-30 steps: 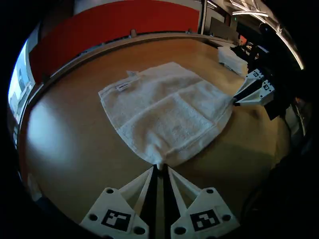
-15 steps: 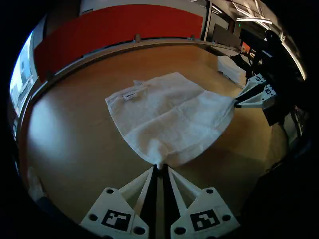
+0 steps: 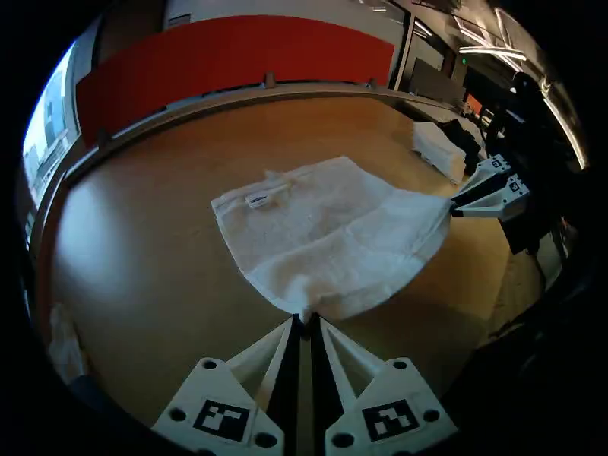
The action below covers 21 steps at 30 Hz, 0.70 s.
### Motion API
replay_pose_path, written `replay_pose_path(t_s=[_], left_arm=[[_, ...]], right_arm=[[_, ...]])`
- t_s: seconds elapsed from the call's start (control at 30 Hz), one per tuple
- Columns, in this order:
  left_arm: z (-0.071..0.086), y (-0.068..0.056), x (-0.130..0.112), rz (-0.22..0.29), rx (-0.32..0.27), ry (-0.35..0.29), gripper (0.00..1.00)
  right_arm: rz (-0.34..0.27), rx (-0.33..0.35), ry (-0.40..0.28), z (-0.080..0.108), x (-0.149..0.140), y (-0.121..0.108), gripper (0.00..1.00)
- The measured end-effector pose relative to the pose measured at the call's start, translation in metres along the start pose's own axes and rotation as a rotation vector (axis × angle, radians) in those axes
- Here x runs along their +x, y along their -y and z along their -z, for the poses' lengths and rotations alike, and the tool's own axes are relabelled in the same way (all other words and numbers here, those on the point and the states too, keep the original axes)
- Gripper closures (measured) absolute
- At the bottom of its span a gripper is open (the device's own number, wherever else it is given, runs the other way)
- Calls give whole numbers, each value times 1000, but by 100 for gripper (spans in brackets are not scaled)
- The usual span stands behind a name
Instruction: Fold towel
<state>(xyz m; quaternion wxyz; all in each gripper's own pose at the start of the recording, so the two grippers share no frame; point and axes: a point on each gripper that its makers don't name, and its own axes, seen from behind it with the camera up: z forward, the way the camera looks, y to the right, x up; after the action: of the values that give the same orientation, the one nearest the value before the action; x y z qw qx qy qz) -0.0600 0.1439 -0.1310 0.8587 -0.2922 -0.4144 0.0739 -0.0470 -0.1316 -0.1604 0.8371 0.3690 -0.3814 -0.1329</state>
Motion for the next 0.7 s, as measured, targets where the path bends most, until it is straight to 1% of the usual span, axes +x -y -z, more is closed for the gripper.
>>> replay_pose_path(t_s=[0.3,0.5,0.7], left_arm=[[12,-3,8,23,-14,-10,90],[20,-6,9,34,-21,-10,91],[22,-6,12,55,-27,-17,91]], right_arm=[[1,11,-1,13,4,8,88],[-24,18,-9,20,8,11,88],[-38,21,-14,24,10,12,88]])
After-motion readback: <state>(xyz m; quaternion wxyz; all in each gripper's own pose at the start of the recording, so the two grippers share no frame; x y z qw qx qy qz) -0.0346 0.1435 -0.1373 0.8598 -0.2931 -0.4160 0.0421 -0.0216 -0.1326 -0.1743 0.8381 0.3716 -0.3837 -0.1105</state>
